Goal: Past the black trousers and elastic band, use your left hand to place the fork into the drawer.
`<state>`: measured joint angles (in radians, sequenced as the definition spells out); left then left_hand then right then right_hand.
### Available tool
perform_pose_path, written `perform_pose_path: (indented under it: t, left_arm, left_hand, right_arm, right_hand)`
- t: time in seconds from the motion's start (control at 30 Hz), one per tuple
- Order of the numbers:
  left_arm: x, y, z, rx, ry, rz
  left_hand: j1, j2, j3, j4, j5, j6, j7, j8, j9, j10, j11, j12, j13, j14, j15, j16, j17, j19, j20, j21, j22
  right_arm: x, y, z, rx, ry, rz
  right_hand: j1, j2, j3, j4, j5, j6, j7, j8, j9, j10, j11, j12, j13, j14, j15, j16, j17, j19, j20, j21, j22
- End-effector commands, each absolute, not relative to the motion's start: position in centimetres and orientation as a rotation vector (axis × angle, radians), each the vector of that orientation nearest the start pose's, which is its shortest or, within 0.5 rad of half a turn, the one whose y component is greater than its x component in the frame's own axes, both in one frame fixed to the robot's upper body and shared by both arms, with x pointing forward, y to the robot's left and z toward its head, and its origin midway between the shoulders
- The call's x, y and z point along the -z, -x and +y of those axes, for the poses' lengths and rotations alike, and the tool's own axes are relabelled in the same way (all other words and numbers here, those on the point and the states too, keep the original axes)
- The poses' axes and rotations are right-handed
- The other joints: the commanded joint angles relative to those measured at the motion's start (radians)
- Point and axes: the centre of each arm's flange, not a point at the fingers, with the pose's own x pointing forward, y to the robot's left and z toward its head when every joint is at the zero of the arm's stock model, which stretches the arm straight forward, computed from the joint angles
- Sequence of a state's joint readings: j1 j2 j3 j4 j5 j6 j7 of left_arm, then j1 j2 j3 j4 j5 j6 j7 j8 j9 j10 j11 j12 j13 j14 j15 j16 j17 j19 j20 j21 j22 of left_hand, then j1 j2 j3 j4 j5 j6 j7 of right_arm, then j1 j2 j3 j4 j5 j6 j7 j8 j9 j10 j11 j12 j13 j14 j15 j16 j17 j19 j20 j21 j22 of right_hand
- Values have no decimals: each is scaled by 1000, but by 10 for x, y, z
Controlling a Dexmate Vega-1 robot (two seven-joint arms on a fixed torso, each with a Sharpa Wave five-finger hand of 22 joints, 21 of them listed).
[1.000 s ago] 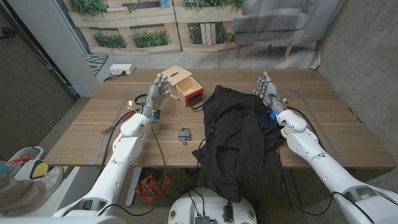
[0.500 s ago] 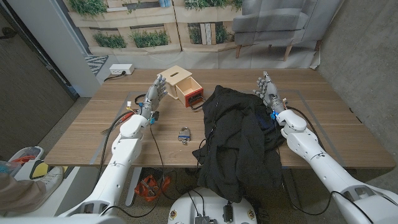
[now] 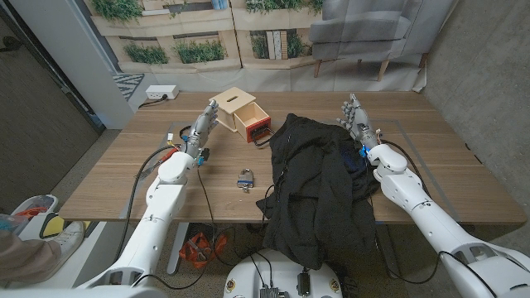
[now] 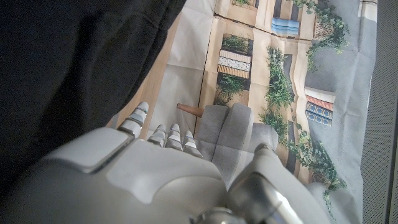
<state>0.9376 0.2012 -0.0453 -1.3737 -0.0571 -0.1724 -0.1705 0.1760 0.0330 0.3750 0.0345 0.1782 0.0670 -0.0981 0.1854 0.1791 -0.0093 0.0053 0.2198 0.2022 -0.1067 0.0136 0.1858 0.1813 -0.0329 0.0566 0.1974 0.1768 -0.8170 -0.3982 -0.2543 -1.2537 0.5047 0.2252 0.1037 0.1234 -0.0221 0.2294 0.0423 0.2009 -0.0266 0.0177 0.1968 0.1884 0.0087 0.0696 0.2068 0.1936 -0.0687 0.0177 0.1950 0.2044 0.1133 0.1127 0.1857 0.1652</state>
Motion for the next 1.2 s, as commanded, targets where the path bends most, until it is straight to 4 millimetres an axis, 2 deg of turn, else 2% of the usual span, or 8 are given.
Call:
perform_pose_path:
  t: [0.03,0.47,0.57,0.67,0.8,0.87,1.2]
  left_arm:
    - [29,-641,316,29,-207,-602]
    - [28,-640,325,23,-230,-599]
    - [28,-640,326,26,-230,-600]
    - [28,-640,327,27,-233,-601]
    - [27,-640,329,23,-241,-603]
    - [26,-640,330,22,-243,-604]
    - [23,-642,326,6,-238,-604]
  left_hand:
    - [11,0,5,-7,3,11,-3,11,1,9,-4,8,2,0,-6,3,2,1,-7,-1,-1]
    - [14,1,7,-13,3,21,-1,13,1,16,-6,10,2,6,-4,4,1,5,-7,-1,-1]
    - [15,1,7,-15,3,23,0,13,1,17,-6,11,2,6,-4,4,1,5,-8,-1,-1]
    - [15,2,7,-15,3,24,0,13,1,17,-7,11,1,6,-4,4,1,5,-8,-1,-1]
    - [16,2,8,-17,2,24,0,12,1,17,-7,10,1,6,-4,3,1,5,-8,-1,-1]
    - [16,2,8,-17,2,25,-1,12,1,17,-7,10,1,5,-4,3,1,4,-8,-2,-1]
    - [17,4,9,-21,2,26,1,11,1,17,-4,10,1,1,-1,1,1,2,-6,-3,-2]
  right_arm:
    - [11,-665,-284,-195,11,-596]
    - [10,-662,-281,-178,40,-595]
    - [8,-660,-280,-173,52,-601]
    - [6,-658,-280,-163,74,-604]
    - [8,-661,-277,-190,-23,-604]
    - [6,-658,-277,-171,34,-611]
    - [-1,-664,-282,-175,80,-607]
  right_hand:
    - [13,3,4,-9,-1,7,7,5,1,6,-1,-1,4,-13,-8,1,2,1,0,2,5]
    - [27,2,6,-21,-3,20,10,9,1,24,-3,4,4,-16,-11,2,-1,-1,0,1,5]
    - [33,2,7,-27,-4,28,9,10,1,37,-9,8,4,-17,-30,2,-2,0,0,2,5]
    - [34,1,7,-29,-4,28,9,10,1,39,-11,9,4,-17,-32,2,-3,0,-2,2,5]
    - [36,1,7,-30,-5,29,9,10,1,40,-11,9,4,-17,-33,2,-3,1,-3,3,5]
    - [37,0,7,-32,-5,31,9,10,1,46,-9,10,4,-17,-32,2,-3,2,-3,3,5]
    - [40,0,7,-35,-6,32,9,9,1,47,-9,9,4,-18,-32,2,-4,0,-6,2,5]
